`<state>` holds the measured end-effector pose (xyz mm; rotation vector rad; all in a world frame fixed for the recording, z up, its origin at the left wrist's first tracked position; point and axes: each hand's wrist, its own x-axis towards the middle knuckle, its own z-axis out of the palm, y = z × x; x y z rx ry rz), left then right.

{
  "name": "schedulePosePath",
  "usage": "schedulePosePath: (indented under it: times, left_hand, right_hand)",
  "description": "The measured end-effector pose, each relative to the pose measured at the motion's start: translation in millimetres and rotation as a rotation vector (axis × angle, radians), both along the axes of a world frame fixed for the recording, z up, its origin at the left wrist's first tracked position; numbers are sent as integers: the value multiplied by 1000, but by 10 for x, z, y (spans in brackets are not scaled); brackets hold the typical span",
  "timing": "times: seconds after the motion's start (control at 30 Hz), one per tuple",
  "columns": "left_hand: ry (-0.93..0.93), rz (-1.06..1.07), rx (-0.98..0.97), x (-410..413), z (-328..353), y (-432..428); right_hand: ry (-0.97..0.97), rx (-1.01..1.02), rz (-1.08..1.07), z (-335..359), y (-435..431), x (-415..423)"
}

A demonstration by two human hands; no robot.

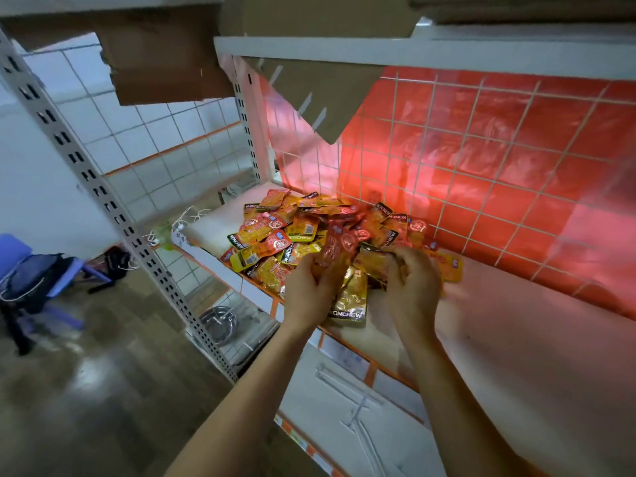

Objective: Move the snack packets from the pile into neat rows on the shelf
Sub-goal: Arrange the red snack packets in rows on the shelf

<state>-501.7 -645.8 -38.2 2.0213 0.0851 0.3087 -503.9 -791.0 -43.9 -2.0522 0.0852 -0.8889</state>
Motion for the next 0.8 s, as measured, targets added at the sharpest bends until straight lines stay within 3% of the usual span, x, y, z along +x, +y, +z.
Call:
schedulePosePath:
  times: [0.13,0.37,0.63,0.8]
  left_hand:
    - [129,-101,-233,-144,-57,-156]
    - [270,-307,-461,-558,-56,-524]
    - [412,-511,-543,-993,-156,-1007]
    - [461,-574,-518,-1188,-150,-1376]
  right_hand:
    - [81,200,-137,103,-237,-276]
    - [230,545,-319,-45,-624,-814]
    - [76,1070,-353,-27,-1034,-1637]
    - [-37,1178,-333,-10,-1282,-2022]
